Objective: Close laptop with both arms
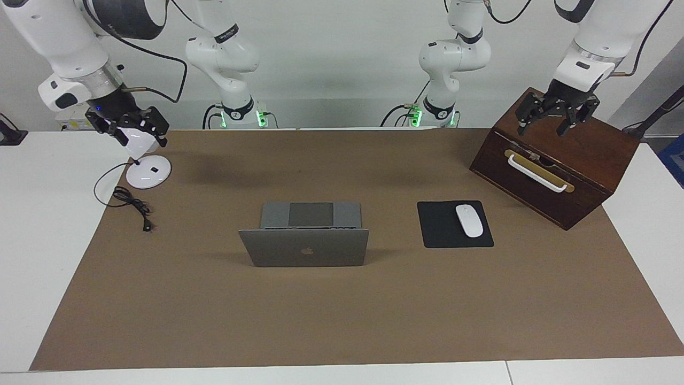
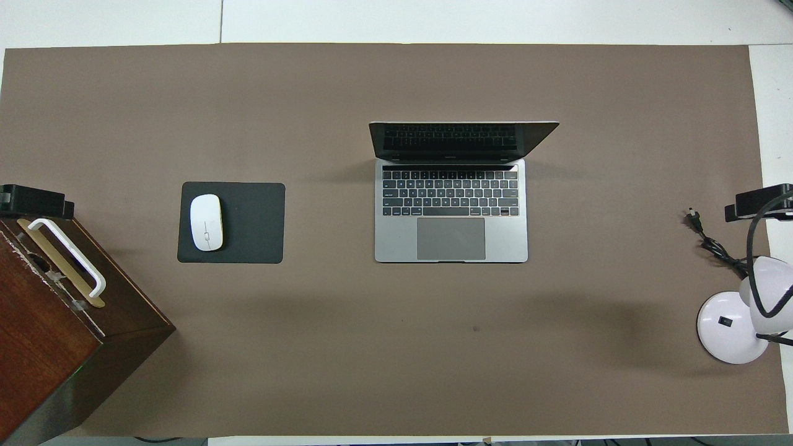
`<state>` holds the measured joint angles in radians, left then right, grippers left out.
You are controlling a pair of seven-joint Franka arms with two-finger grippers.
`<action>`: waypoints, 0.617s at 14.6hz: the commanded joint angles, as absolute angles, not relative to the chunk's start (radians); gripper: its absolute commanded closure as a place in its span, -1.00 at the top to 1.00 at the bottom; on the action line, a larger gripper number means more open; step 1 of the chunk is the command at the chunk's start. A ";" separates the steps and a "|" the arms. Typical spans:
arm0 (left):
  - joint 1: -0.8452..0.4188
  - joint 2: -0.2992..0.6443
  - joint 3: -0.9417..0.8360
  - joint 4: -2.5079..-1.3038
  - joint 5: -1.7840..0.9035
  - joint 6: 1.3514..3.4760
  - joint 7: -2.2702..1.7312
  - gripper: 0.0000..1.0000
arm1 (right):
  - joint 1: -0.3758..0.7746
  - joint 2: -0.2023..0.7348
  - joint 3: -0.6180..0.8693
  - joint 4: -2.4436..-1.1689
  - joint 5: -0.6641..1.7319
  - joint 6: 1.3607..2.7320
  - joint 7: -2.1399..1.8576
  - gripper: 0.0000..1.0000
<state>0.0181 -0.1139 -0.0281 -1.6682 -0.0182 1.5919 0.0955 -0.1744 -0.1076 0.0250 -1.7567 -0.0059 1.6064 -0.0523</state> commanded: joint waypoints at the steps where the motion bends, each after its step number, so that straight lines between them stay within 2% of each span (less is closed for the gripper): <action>1: 0.008 -0.130 -0.026 -1.686 0.005 1.598 0.084 1.00 | -0.183 -0.118 0.029 -1.761 -0.031 1.588 -0.060 1.00; 9: 0.006 -0.130 -0.026 -1.686 0.005 1.598 0.087 1.00 | -0.189 -0.124 0.012 -1.756 -0.029 1.598 -0.175 1.00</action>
<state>0.0180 -0.1140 -0.0282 -1.6682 -0.0182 1.5919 0.0955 -0.1773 -0.1124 0.0066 -1.7544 -0.0094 1.6047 -0.1222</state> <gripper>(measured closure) 0.000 0.000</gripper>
